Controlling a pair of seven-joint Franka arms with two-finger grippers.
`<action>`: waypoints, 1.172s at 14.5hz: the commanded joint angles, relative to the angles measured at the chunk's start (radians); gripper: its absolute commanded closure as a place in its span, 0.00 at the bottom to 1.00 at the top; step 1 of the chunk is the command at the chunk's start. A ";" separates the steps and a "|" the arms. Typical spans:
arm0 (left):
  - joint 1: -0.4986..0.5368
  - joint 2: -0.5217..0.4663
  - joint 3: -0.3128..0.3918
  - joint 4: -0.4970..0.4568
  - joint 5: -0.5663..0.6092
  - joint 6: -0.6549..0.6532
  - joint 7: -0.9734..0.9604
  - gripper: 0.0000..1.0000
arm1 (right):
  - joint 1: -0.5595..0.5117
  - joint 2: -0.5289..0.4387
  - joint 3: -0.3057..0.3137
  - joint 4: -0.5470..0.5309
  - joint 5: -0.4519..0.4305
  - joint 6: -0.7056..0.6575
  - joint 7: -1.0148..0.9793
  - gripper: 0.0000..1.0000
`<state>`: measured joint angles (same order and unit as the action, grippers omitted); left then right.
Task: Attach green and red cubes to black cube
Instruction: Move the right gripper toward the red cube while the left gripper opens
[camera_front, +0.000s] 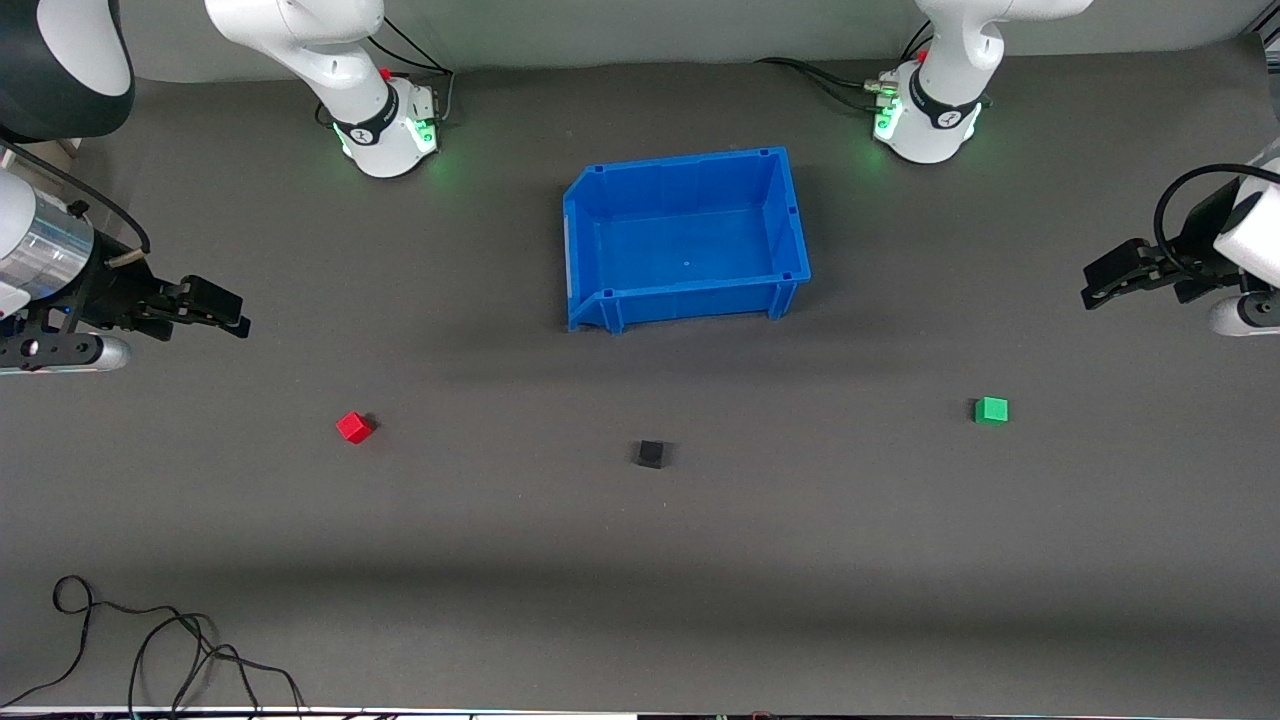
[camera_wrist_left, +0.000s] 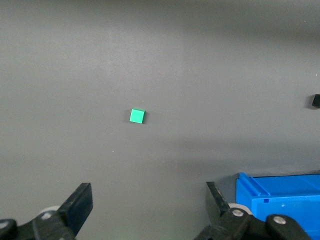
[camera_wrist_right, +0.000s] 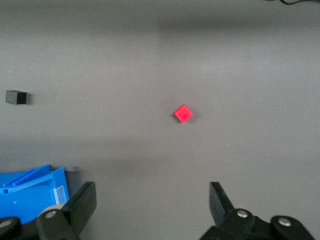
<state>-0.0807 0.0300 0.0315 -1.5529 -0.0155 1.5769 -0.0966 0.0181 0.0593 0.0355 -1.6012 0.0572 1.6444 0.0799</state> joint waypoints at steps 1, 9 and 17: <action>0.009 -0.024 0.002 -0.016 0.003 -0.005 0.046 0.00 | 0.003 -0.006 -0.011 0.004 0.004 -0.003 -0.023 0.00; 0.009 -0.018 0.002 -0.010 -0.003 -0.020 -0.015 0.00 | 0.006 -0.007 -0.039 -0.049 -0.027 0.012 0.332 0.00; 0.024 0.028 0.002 0.005 -0.182 -0.034 -0.927 0.00 | 0.005 0.001 -0.054 -0.314 -0.025 0.257 0.612 0.03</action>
<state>-0.0715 0.0444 0.0340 -1.5542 -0.1602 1.5402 -0.8330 0.0159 0.0725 -0.0107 -1.8436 0.0424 1.8262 0.5978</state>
